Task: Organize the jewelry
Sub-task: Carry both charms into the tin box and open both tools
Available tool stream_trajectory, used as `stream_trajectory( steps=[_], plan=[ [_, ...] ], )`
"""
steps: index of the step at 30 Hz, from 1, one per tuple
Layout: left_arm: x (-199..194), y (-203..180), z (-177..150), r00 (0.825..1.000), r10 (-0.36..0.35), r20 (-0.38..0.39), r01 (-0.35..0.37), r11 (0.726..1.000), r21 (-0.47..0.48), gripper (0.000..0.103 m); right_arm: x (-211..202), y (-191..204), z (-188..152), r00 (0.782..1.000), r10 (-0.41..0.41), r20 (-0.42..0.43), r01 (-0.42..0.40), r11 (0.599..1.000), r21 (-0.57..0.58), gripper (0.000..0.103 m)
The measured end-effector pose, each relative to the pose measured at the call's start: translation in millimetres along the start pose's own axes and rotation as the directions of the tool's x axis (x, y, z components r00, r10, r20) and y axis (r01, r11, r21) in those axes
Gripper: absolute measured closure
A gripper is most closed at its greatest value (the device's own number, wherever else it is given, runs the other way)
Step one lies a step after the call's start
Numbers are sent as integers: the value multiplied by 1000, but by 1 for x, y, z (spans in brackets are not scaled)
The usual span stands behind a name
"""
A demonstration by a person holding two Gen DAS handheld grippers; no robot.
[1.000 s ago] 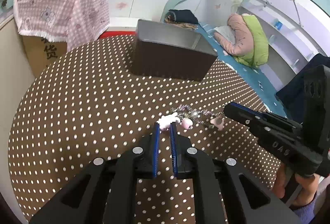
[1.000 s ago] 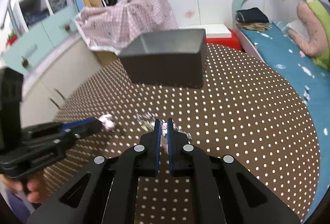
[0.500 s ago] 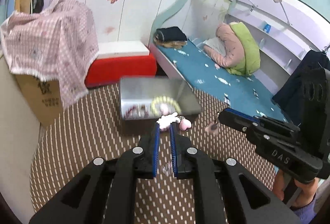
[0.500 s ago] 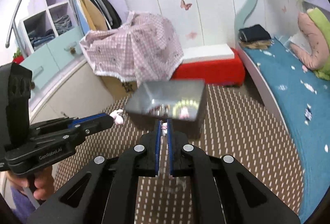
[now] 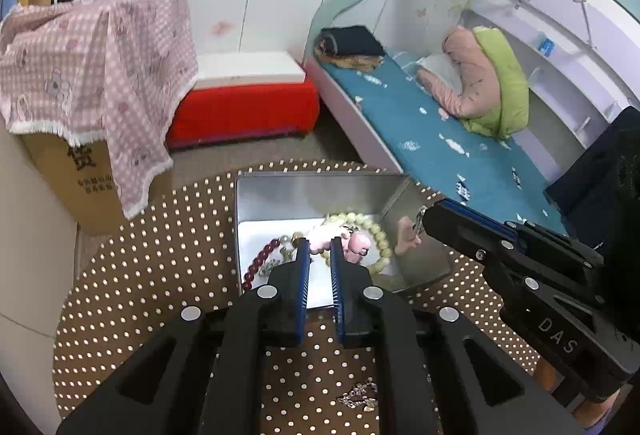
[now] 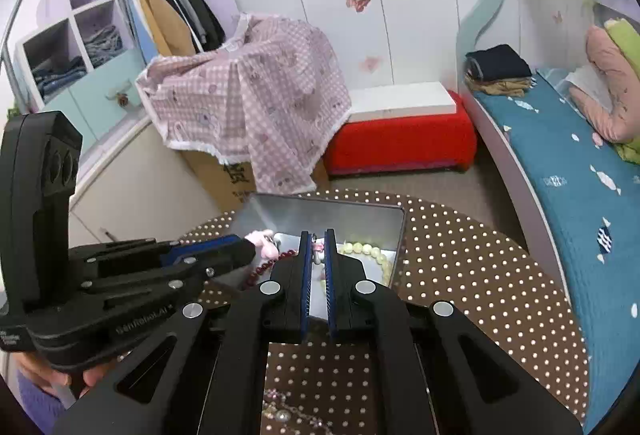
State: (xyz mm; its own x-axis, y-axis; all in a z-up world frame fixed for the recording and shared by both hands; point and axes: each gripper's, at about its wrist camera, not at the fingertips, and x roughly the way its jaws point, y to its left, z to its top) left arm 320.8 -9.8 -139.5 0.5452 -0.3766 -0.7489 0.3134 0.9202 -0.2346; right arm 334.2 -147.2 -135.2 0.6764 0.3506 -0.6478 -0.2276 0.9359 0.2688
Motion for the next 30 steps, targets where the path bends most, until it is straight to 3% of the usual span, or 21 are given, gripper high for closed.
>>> stream_trajectory(
  steps=[5,7,8,21,25,27,29,30],
  plan=[
    [9,3,-4,1000,16,-23,-17,1000,-8,92,16,-1,-6,1000,1,-31,-1,1000,1,96],
    [8,3,-4,999,28,-18,-28,1000,-12,73,21,-2,-8,999,1,-41,-1,1000,3,96],
    [6,3,-3,999,36,-9,-36,999,-11,70,21,-3,-9,999,0,-42,0,1000,4,96],
    [-1,-5,-4,998,56,3,-56,998,3,69,24,-5,-16,999,-5,-53,7,1000,26,94],
    [-11,-7,-8,997,68,29,-68,998,-3,54,17,-9,-16,998,3,-56,0,999,46,94],
    [-19,-8,-10,996,72,54,-72,997,-5,46,9,-11,-16,999,-7,-47,9,999,43,88],
    [-30,-9,-12,994,72,84,-71,997,-12,41,0,-10,-16,999,-24,-35,25,999,46,59],
    [-36,-10,-13,993,70,93,-69,997,-17,41,-7,-10,-16,999,-43,-17,44,998,47,55]
  ],
)
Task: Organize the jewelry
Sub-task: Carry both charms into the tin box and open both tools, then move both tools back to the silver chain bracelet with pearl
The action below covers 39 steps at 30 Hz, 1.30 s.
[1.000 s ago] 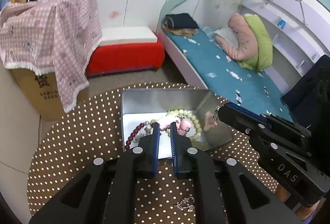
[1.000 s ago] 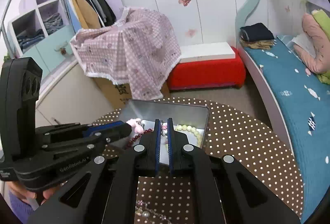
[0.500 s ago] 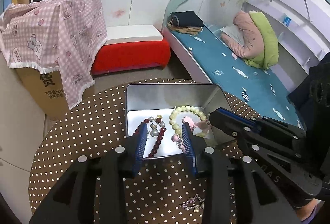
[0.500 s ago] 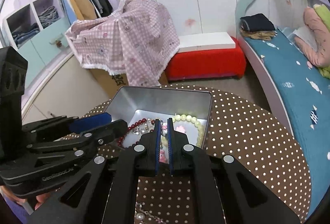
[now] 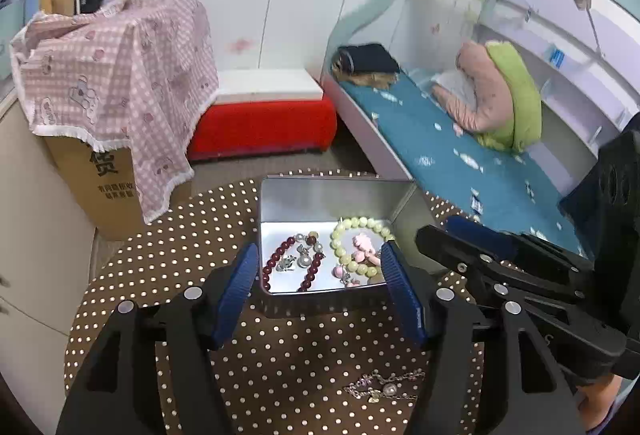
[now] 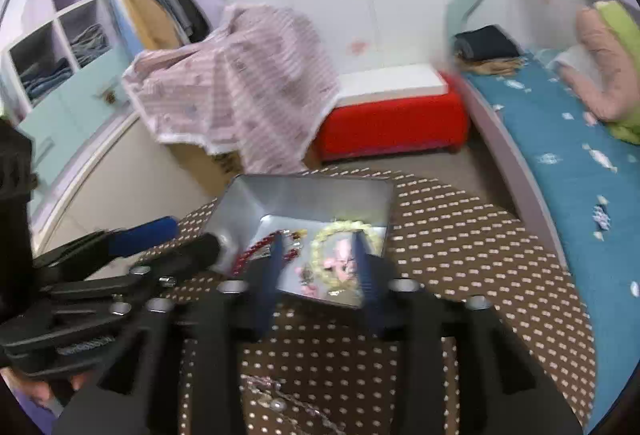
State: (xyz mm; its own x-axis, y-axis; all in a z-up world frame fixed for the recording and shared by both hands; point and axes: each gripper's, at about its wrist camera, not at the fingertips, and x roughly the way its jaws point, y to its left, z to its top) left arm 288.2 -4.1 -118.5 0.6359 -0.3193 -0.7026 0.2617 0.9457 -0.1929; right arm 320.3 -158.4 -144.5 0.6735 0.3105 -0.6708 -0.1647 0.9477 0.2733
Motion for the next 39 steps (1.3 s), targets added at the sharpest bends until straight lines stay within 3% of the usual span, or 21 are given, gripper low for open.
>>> stream_trajectory(
  steps=[5,18,28,39],
  plan=[
    [-26,-1,-6,999,-7,40,7,1000,-14,37,-29,4,-6,999,8,34,-7,1000,-16,47],
    [-68,-14,-58,996,11,87,-13,1000,17,37,-83,11,-56,997,-52,57,56,995,-79,47],
    [-50,-21,-91,999,17,47,-18,999,36,37,-73,-5,-103,997,-80,-11,79,995,-55,47],
    [-8,-52,-116,1000,18,-20,-16,993,114,39,-62,-33,-122,995,-91,-47,90,996,-19,47]
  ],
)
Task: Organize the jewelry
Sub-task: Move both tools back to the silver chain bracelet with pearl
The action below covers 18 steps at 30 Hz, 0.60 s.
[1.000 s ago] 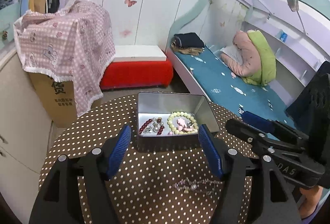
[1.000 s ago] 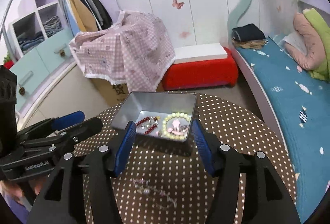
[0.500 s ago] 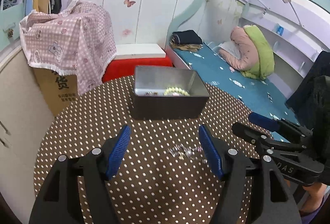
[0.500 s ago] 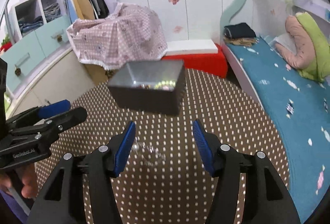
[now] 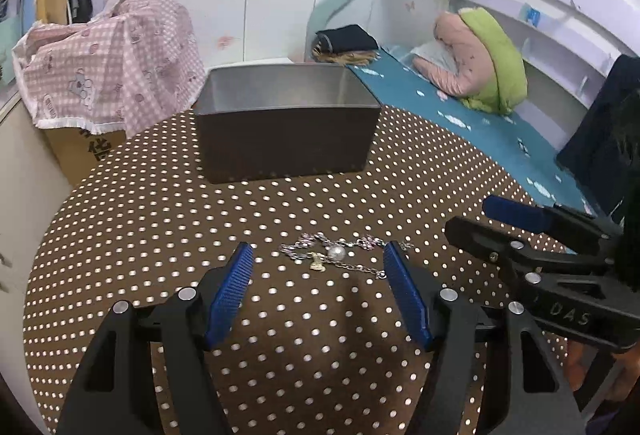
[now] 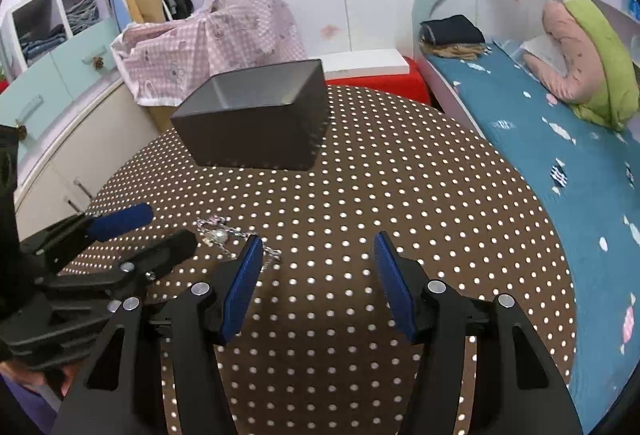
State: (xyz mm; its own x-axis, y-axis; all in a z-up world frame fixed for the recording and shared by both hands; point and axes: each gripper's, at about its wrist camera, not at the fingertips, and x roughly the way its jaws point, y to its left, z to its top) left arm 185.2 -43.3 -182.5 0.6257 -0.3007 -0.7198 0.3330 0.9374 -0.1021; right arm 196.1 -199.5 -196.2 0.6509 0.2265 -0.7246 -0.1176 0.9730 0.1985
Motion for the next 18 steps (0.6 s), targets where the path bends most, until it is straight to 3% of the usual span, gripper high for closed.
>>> stream_trajectory(
  steps=[14,18],
  plan=[
    [32,-2,1,997,-6,-73,6,1000,10,73,16,-19,1,997,72,-30,-70,997,40,47],
    [32,-4,2,997,7,-71,-6,1000,22,75,19,-21,1,996,86,-36,-84,995,47,47]
  ],
)
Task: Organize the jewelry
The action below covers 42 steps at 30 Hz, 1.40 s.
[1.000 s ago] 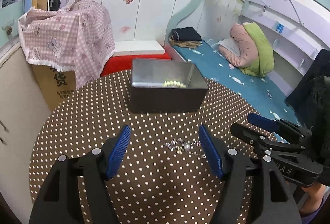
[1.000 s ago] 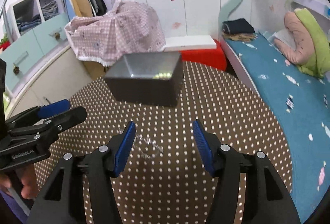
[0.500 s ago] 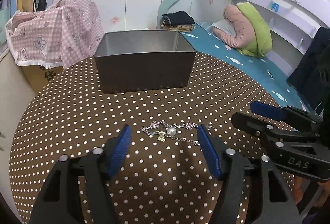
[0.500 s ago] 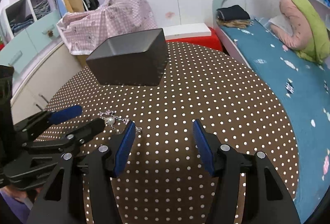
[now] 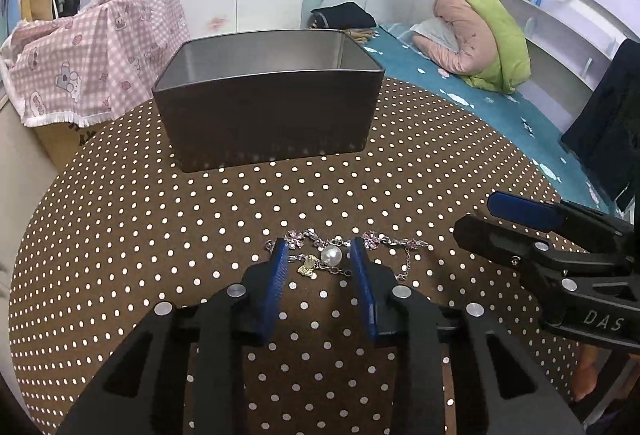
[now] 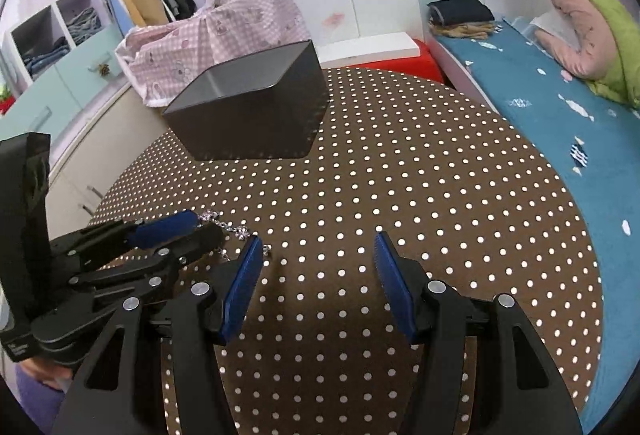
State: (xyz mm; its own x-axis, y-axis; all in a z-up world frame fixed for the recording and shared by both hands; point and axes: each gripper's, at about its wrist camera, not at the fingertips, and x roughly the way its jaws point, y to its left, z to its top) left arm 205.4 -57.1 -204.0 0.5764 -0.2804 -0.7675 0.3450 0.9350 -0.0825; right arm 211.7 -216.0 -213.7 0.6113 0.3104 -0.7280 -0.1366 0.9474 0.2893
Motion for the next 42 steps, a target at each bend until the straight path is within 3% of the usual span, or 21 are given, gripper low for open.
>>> stream_trajectory(
  steps=[15,19,26,33,35,39,40,42],
  plan=[
    [-1,0,1,1000,2,0,-2,1000,4,85,4,8,1,1000,18,-7,-19,1000,-15,42],
    [-6,11,3,999,-51,8,51,998,-37,103,5,12,0,1000,19,-13,-20,999,-26,42],
    [-16,31,2,996,-90,23,92,991,-101,103,10,21,0,999,21,-26,-22,999,-35,42],
    [-19,34,-3,992,-128,22,129,987,-99,103,25,38,3,999,-13,-49,9,997,-82,43],
    [-21,32,-4,994,-104,23,106,991,-82,103,28,43,4,998,-13,-57,7,995,-98,64],
    [-26,37,-9,994,-106,28,108,989,-98,103,34,54,3,997,-48,-66,37,987,-156,83],
    [-28,40,-9,994,-102,30,105,989,-101,103,35,56,3,997,-43,-70,31,986,-162,94],
    [-30,45,-10,994,-101,32,104,988,-112,103,36,59,3,996,-38,-77,23,984,-178,97]
  ],
)
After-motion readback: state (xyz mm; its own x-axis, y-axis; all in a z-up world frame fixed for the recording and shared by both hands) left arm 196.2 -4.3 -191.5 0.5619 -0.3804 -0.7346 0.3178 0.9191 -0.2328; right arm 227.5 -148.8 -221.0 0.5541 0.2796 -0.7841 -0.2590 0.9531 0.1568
